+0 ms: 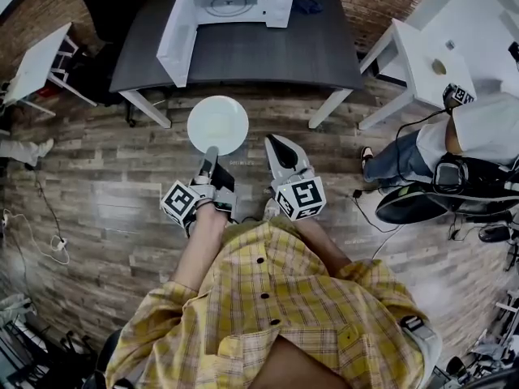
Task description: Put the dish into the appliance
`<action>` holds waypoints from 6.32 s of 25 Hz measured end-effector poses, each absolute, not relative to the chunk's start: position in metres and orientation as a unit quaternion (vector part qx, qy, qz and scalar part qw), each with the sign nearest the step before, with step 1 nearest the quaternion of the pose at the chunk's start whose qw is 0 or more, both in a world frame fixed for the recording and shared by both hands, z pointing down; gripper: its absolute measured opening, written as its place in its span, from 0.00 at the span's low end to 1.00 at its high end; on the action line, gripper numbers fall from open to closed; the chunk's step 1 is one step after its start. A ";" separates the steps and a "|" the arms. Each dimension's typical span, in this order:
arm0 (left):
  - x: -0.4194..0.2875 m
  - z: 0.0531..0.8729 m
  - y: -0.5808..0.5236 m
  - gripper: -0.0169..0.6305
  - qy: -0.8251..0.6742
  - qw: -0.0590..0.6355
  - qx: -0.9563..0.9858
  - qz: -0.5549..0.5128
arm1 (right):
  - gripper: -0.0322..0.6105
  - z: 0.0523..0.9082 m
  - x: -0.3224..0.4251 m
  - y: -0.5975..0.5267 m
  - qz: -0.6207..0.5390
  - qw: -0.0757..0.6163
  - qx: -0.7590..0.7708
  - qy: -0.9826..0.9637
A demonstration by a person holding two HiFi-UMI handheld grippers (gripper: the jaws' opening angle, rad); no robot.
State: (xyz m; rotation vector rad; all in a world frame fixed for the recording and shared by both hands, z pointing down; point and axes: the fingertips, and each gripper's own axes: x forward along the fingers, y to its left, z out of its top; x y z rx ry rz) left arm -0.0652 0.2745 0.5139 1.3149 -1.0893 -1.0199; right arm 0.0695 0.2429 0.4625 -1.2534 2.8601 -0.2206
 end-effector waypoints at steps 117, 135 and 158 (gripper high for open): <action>-0.154 0.620 -0.256 0.05 -0.491 0.594 0.516 -0.373 | 0.05 0.511 -0.007 -0.239 -0.132 -0.038 -0.421 0.897; -0.166 0.671 -0.321 0.05 -0.508 0.597 0.485 -0.388 | 0.05 0.515 0.006 -0.261 -0.128 -0.046 -0.439 0.888; -0.173 0.710 -0.381 0.05 -0.517 0.603 0.472 -0.383 | 0.05 0.519 0.007 -0.273 -0.129 -0.055 -0.439 0.887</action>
